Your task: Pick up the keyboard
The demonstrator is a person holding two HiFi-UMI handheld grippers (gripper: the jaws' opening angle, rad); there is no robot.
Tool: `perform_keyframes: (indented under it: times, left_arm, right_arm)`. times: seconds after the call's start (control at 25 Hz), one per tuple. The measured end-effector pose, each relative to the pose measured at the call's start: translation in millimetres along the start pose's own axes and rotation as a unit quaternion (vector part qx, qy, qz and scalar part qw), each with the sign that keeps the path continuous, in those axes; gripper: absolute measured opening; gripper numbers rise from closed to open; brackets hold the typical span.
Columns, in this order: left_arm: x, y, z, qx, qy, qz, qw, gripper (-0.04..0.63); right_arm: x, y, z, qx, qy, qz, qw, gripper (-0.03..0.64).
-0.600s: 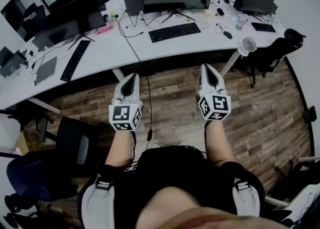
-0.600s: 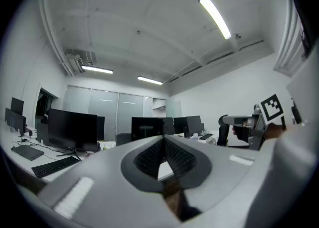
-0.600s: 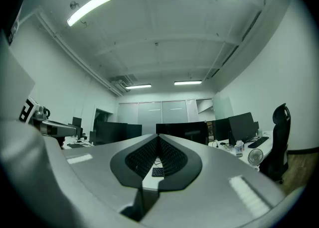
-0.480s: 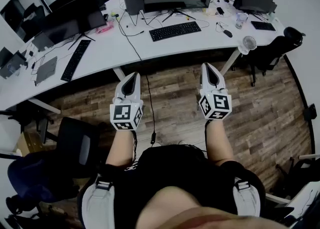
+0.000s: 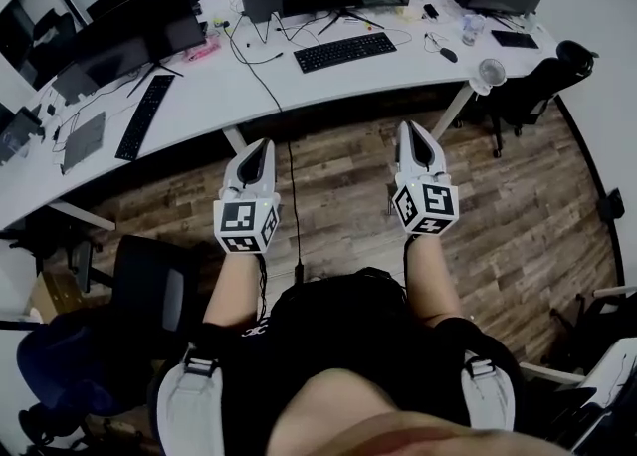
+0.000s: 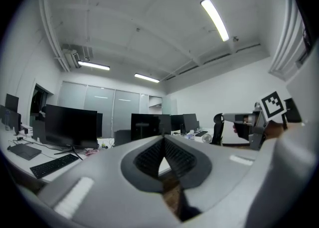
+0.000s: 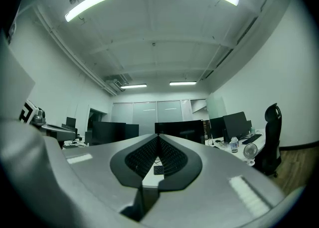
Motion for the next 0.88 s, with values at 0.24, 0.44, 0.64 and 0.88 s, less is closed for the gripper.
perform_keyframes:
  times: [0.24, 0.44, 0.64, 0.88]
  left_arm:
    - [-15, 5, 0, -0.009, 0.0, 0.009, 0.9999, 0.054]
    - [-43, 13, 10, -0.01, 0.004, 0.01, 0.9999, 0.054]
    - [-101, 32, 21, -0.005, 0.007, 0.002, 1.0, 0.054]
    - [-215, 48, 23, -0.009, -0.001, -0.022, 0.9997, 0.054]
  right_arm:
    - [-6, -6, 2, 0.012, -0.009, 0.021, 1.0, -0.003]
    - [-30, -25, 14, 0.005, -0.011, 0.036, 0.999, -0.003]
    - [-92, -52, 25, 0.005, -0.019, 0.029, 0.999, -0.003]
    - [-202, -120, 36, 0.002, -0.025, 0.021, 0.999, -0.003]
Point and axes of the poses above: the fingertips, and each gripper's own axes: x backward along the fingers, y to its left, z out of its underside, the point moved 6 cm from there along x, backward along the fingers, and after that the axes turned 7 degrees about -x, right-handed, at the moved point
